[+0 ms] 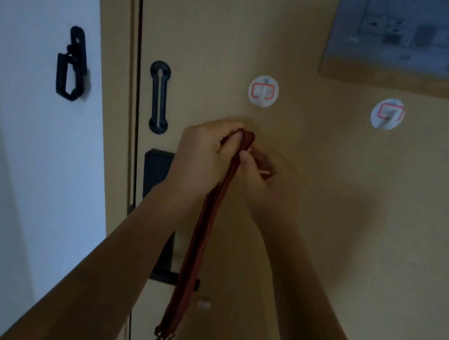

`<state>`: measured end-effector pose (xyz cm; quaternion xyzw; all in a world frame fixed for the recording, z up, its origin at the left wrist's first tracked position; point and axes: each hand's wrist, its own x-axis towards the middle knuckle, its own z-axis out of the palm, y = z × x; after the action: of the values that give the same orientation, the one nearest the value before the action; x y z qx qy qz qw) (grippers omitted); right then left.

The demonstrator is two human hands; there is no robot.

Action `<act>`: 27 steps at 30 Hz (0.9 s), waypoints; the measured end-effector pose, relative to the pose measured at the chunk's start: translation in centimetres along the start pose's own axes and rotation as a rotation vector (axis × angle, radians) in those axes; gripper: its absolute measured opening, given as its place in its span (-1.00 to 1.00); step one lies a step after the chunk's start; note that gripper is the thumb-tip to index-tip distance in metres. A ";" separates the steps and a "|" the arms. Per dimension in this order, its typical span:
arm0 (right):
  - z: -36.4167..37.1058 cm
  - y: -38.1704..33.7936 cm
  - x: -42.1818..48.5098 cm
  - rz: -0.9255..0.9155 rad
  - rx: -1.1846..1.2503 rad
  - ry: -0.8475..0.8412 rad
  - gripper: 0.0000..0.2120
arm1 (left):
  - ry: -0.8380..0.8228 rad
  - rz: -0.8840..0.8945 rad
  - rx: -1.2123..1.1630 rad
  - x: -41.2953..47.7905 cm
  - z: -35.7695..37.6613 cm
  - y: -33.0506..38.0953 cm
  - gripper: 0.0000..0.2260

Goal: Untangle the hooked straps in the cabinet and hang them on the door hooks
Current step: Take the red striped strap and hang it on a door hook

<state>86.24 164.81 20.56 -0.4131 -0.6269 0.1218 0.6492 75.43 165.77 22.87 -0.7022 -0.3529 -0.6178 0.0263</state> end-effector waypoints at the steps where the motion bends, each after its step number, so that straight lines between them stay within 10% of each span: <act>1: 0.1 0.5 0.9 -0.003 0.016 -0.006 -0.81 | -0.012 0.021 0.005 0.7 0.5 -0.4 -0.81; 14: 0.8 2.7 11.7 -0.365 -0.155 0.256 -0.67 | -0.038 0.259 0.163 10.0 3.6 -4.0 -0.77; 27: 1.1 5.0 13.4 -0.289 -0.126 0.179 -0.79 | -0.182 0.037 0.087 12.1 5.1 -5.2 -0.76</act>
<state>89.51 177.43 26.53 -0.3677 -0.6260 -0.0497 0.6859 76.89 177.69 30.26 -0.7601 -0.3675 -0.5348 0.0359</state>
